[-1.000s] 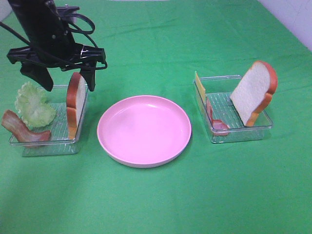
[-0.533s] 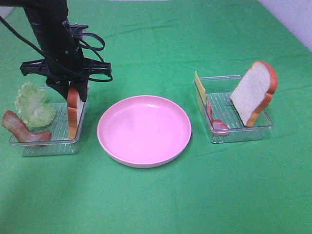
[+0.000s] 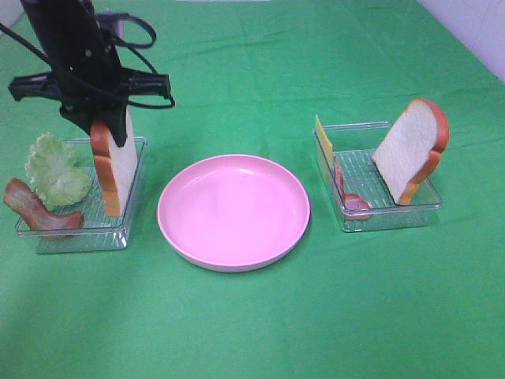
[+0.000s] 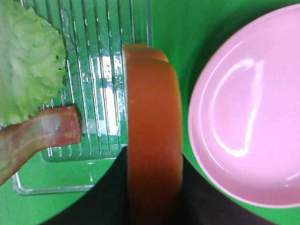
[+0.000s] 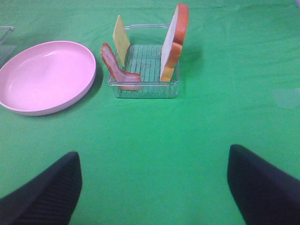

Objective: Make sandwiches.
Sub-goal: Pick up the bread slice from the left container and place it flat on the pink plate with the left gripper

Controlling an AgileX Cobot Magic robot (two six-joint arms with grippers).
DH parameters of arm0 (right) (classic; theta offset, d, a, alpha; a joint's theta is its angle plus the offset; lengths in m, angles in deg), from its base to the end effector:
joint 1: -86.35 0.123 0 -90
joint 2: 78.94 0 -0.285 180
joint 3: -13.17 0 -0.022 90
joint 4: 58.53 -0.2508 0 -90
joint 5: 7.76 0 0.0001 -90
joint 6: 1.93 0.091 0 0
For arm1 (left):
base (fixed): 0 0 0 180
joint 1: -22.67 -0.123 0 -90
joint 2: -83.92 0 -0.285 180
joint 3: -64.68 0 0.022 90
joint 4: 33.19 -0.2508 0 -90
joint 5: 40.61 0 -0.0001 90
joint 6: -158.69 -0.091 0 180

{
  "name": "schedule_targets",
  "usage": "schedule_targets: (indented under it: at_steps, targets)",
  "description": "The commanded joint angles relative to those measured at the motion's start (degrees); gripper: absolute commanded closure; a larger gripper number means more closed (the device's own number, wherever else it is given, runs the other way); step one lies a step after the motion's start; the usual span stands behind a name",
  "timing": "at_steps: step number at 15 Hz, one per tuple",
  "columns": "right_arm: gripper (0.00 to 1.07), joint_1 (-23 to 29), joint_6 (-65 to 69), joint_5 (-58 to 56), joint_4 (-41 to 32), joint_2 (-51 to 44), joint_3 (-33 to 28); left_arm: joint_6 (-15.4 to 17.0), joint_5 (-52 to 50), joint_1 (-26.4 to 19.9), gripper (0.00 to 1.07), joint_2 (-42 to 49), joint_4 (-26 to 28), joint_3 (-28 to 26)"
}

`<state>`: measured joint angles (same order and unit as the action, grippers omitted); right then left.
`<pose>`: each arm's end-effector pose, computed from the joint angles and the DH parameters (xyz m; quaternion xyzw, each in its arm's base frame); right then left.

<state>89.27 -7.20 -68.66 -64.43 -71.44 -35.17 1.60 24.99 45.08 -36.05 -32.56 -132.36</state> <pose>-0.0068 0.0078 0.2785 -0.0630 0.8480 0.0407 0.5247 0.3784 -0.1570 0.2460 -0.0061 0.9950 -0.0433 0.0902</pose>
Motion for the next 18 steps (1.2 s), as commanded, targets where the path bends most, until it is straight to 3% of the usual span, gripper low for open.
schedule_targets:
  at_steps: [1, 3, 6, 9, 12, 14, 16, 18]
  targets:
    - [0.28, -0.29, -0.92, -0.11, -0.06, -0.86, -0.11, -2.23, 2.18, 0.11, 1.07, 5.9, 1.15, -0.52]
    - [0.28, -0.29, -0.92, -0.11, -0.06, -0.86, -0.11, -11.12, 1.83, -4.01, 1.07, 13.29, 11.34, 1.83]
    - [0.28, -0.29, -0.92, -0.11, -0.06, -0.86, -0.11, -23.78, -4.98, -10.2, 1.07, 16.39, 28.36, 11.17]
    - [0.28, -0.29, -0.92, -0.11, -0.06, -0.86, -0.11, -38.73, -12.66, -11.23, 1.07, 12.89, 45.66, 21.37]
    - [0.28, -0.29, -0.92, -0.11, -0.06, -0.86, -0.11, -51.39, -13.92, -11.06, 1.07, 4.58, 59.82, 23.32]
    - [0.28, -0.29, -0.92, -0.11, -0.06, -0.86, -0.11, -54.09, -14.27, -11.06, 1.07, -1.15, 65.95, 23.32]
    - [0.28, -0.29, -0.92, -0.11, -0.06, -0.86, -0.11, -58.84, -14.15, -9.85, 1.07, -5.16, 71.85, 23.32]
    - [0.28, -0.29, -0.92, -0.11, -0.06, -0.86, -0.11, -61.54, -14.61, -8.37, 1.07, -7.16, 74.48, 23.15]
